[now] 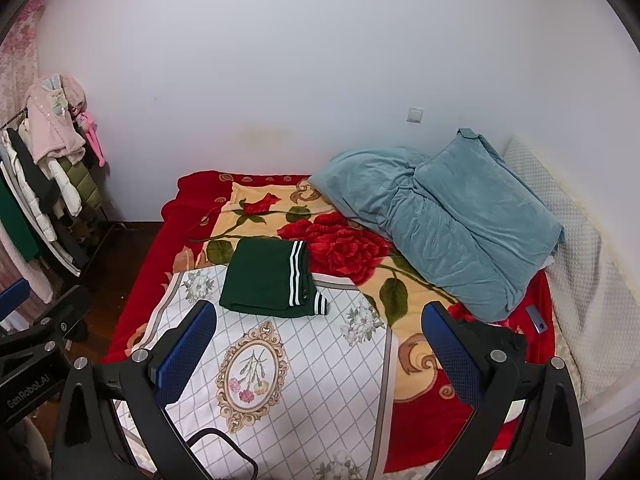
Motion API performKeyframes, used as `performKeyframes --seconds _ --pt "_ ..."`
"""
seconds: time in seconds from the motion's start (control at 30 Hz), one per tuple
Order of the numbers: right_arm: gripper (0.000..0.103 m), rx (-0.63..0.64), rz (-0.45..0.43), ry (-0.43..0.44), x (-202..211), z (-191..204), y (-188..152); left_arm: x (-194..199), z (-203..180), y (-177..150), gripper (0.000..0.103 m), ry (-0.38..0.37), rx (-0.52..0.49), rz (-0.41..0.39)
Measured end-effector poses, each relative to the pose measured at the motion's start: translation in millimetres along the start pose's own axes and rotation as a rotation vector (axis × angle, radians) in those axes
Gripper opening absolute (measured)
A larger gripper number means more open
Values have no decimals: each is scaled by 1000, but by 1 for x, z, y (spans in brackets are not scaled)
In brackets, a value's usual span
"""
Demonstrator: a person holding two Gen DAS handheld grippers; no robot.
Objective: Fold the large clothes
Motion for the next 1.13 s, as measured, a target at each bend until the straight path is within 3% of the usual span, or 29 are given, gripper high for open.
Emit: performKeyframes --seconds 1.13 --pt "103 19 -1 4 3 -2 -3 13 13 -12 98 18 16 2"
Point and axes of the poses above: each gripper's, at about its wrist camera, not at the fingertips, and x roughly against the way its jaws point, z to its left, y to its top, the point moved 5 cm from there along -x, roughly the way its jaws point, and after that the axes turned 3 degrees about -y, right-handed, at the moved point
